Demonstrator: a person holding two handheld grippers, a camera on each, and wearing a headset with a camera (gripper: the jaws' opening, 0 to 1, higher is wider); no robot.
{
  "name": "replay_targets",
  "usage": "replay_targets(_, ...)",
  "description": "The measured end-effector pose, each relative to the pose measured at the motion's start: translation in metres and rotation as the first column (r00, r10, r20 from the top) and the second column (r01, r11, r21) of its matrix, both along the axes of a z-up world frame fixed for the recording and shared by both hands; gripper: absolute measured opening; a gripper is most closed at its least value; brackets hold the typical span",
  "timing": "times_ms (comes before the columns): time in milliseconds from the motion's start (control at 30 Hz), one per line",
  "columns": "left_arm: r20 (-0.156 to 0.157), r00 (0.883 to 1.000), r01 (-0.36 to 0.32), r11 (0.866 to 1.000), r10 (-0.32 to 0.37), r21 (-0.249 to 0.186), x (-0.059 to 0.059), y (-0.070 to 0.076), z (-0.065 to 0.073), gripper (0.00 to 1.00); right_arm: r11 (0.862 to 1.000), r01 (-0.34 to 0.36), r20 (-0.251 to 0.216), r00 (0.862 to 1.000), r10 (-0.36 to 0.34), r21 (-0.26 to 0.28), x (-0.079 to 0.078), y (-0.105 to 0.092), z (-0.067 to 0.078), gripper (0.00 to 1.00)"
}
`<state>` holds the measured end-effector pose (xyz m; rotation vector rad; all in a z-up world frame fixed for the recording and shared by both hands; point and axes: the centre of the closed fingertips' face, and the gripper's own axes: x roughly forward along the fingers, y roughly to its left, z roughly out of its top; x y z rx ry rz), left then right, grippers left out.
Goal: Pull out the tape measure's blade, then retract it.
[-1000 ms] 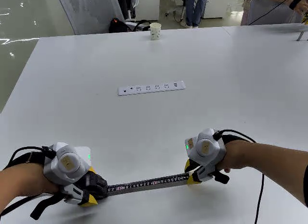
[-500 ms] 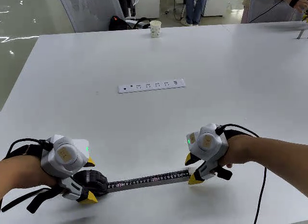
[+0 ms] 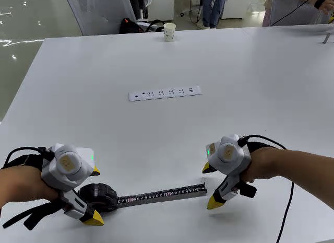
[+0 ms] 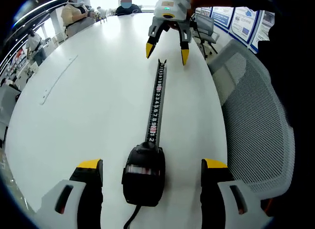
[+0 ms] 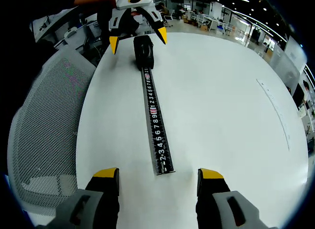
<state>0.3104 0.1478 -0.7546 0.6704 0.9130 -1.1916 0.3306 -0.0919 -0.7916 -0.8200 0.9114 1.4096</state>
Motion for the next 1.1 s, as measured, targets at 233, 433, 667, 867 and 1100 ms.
replay_targets(233,-0.030,0.998,-0.058,0.997,0.057,-0.042,-0.002,-0.004,0.005,0.95,0.999,0.050,-0.015,0.999,-0.050,0.013,-0.001,-0.005,-0.002,0.75)
replay_targets(433,-0.042,0.995,-0.092,0.992,0.089,-0.081,-0.003,-0.007,0.008,0.99,0.994,0.098,-0.001,0.995,-0.098,0.041,0.004,-0.006,0.000,0.87)
replay_targets(667,-0.070,0.973,-0.227,0.971,0.222,-0.071,-0.002,0.004,0.004,0.99,0.976,0.194,0.006,0.981,-0.196,0.099,0.013,-0.010,0.005,0.99)
replay_targets(867,-0.021,0.962,-0.273,0.953,0.273,-0.133,0.001,0.007,0.011,0.99,0.956,0.269,0.001,0.963,-0.271,0.114,0.016,-0.020,0.004,0.99)
replay_targets(1100,-0.005,0.912,-0.406,0.901,0.410,-0.151,0.002,0.024,0.008,0.99,0.940,0.297,0.041,0.951,-0.308,0.167,0.013,-0.027,0.007,0.99)
